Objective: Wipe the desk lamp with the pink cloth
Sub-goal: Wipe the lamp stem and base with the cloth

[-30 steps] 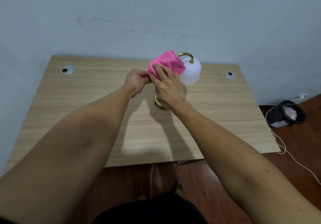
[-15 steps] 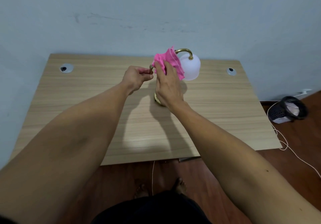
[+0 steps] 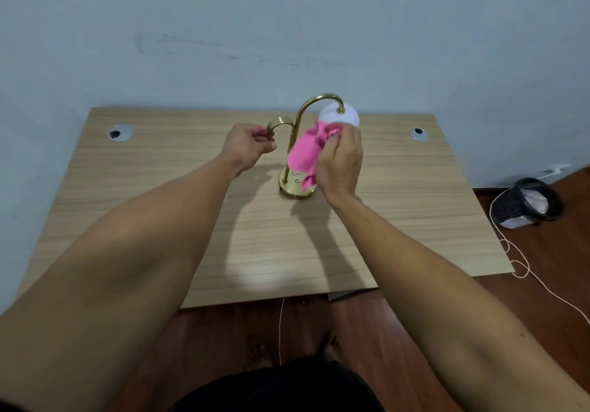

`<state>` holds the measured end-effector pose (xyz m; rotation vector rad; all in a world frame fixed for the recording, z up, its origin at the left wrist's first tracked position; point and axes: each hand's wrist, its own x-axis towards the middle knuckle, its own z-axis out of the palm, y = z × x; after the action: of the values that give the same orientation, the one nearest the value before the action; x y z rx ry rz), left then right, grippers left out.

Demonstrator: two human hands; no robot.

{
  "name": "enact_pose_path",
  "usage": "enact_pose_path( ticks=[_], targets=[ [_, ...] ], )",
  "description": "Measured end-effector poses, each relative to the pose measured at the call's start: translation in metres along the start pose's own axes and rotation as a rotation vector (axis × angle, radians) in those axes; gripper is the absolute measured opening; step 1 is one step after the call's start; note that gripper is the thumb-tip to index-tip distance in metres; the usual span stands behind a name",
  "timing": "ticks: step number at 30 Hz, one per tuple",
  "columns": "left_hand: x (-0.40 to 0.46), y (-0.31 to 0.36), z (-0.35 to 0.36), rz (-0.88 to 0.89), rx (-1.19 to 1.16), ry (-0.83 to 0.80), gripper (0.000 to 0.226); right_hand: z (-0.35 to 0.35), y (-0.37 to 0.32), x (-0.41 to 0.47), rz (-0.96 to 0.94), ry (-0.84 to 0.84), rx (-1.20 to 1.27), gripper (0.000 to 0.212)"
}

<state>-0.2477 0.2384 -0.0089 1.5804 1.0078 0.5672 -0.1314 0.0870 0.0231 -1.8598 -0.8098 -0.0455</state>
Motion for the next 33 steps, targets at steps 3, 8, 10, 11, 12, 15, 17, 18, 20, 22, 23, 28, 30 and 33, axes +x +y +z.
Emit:
enact_pose_path(
  ticks=[3, 8, 10, 11, 12, 15, 17, 18, 20, 22, 23, 28, 30, 33],
  targets=[
    [-0.005, 0.013, 0.003, 0.036, 0.021, 0.032, 0.039, -0.007, -0.026, 0.026, -0.107, 0.171, 0.095, 0.031],
    [-0.004, 0.030, 0.005, 0.080, 0.113, 0.160, 0.027, -0.001, -0.035, 0.052, -0.212, 0.072, -0.192, 0.033],
    [-0.002, 0.028, 0.007, 0.050, 0.107, 0.174, 0.022, 0.007, -0.022, 0.050, -0.347, -0.077, -0.262, 0.031],
    [-0.001, 0.027, 0.008, 0.041, 0.103, 0.173, 0.022, 0.012, -0.015, 0.047, -0.422, -0.134, -0.302, 0.031],
    [-0.001, 0.026, 0.008, 0.039, 0.100, 0.172, 0.022, 0.015, -0.008, 0.044, -0.485, -0.180, -0.330, 0.032],
    [0.002, 0.024, 0.007, 0.040, 0.109, 0.168, 0.026, 0.013, 0.011, 0.036, -0.674, -0.284, -0.372, 0.044],
    [0.004, 0.024, 0.007, 0.034, 0.128, 0.162, 0.028, 0.008, 0.019, 0.034, -0.717, -0.280, -0.384, 0.047],
    [0.004, 0.025, 0.007, 0.033, 0.134, 0.160, 0.028, 0.006, 0.020, 0.035, -0.635, -0.230, -0.359, 0.049],
    [0.004, 0.026, 0.008, 0.030, 0.138, 0.161, 0.027, 0.003, 0.015, 0.037, -0.354, -0.107, -0.285, 0.049],
    [0.005, 0.027, 0.007, 0.023, 0.144, 0.162, 0.025, 0.003, 0.013, 0.037, -0.314, -0.109, -0.254, 0.051],
    [0.005, 0.027, 0.007, 0.020, 0.145, 0.161, 0.025, 0.003, 0.014, 0.035, -0.407, -0.172, -0.269, 0.055],
    [0.004, 0.028, 0.008, 0.036, 0.151, 0.168, 0.025, 0.003, 0.031, 0.023, -0.690, -0.424, -0.314, 0.065],
    [0.002, 0.028, 0.009, 0.047, 0.135, 0.185, 0.023, 0.001, 0.041, 0.011, -0.579, -0.496, -0.284, 0.058],
    [-0.005, 0.025, 0.011, 0.041, 0.109, 0.205, 0.028, -0.001, 0.056, -0.003, -0.295, -0.568, -0.204, 0.047]
  ],
)
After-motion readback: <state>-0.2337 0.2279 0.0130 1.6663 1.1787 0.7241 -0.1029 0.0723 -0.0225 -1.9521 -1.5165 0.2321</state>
